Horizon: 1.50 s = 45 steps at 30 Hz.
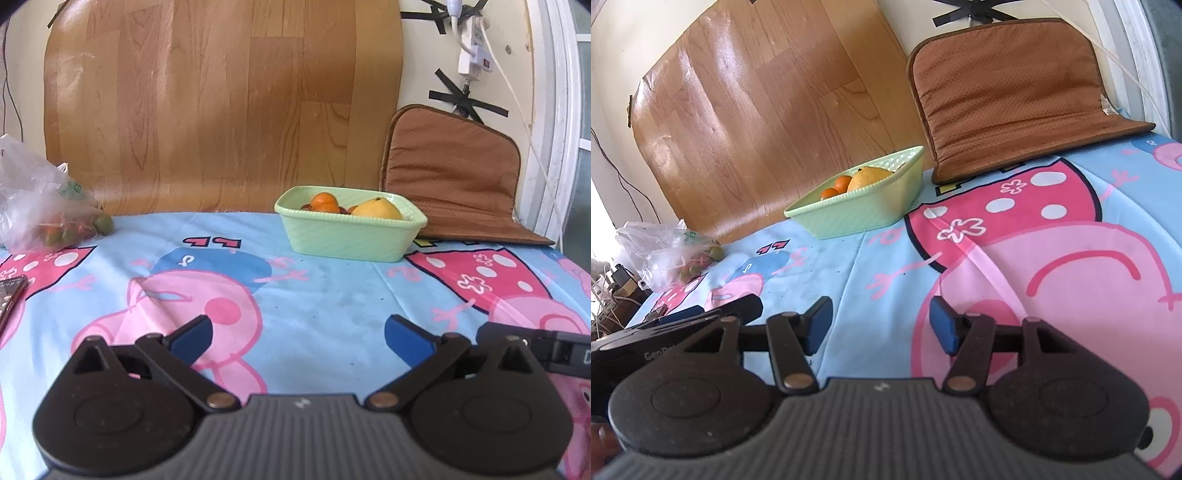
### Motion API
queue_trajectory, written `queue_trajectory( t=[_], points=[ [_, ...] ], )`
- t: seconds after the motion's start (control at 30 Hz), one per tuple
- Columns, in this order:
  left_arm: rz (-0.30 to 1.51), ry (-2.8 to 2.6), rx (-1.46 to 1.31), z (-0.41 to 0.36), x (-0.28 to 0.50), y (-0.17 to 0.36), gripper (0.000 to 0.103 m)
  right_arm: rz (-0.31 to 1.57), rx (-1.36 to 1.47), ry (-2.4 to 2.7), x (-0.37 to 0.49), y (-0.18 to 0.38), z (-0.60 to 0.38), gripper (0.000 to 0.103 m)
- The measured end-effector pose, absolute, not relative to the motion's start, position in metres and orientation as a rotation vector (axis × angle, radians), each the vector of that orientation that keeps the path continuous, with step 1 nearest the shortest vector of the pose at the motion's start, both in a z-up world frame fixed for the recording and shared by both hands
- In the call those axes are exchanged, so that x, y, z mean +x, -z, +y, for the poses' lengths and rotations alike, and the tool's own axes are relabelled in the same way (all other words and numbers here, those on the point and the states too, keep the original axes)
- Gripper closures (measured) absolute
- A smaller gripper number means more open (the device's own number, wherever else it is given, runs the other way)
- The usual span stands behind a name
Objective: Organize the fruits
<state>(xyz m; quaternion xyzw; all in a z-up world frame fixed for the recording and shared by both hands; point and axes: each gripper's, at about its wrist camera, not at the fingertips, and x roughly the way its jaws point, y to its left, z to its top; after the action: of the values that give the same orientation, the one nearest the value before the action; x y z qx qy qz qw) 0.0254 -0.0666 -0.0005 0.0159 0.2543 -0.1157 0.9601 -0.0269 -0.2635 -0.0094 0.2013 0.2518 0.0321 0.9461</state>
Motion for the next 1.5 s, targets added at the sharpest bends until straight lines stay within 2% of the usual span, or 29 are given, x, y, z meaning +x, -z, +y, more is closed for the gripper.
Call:
queue_trajectory(
  t=[1.1, 1.27, 1.5],
  points=[
    [0.503, 0.115, 0.144, -0.077, 0.015, -0.012, 0.0, 0.511, 0.4, -0.066, -0.027, 0.01, -0.264, 0.042],
    [0.53, 0.131, 0.141, -0.078, 0.015, -0.011, 0.0, 0.507, 0.401, -0.066, -0.027, 0.01, -0.264, 0.037],
    [0.541, 0.125, 0.16, -0.08, 0.015, -0.009, 0.0, 0.502, 0.403, -0.067, -0.028, 0.009, -0.264, 0.036]
  ],
)
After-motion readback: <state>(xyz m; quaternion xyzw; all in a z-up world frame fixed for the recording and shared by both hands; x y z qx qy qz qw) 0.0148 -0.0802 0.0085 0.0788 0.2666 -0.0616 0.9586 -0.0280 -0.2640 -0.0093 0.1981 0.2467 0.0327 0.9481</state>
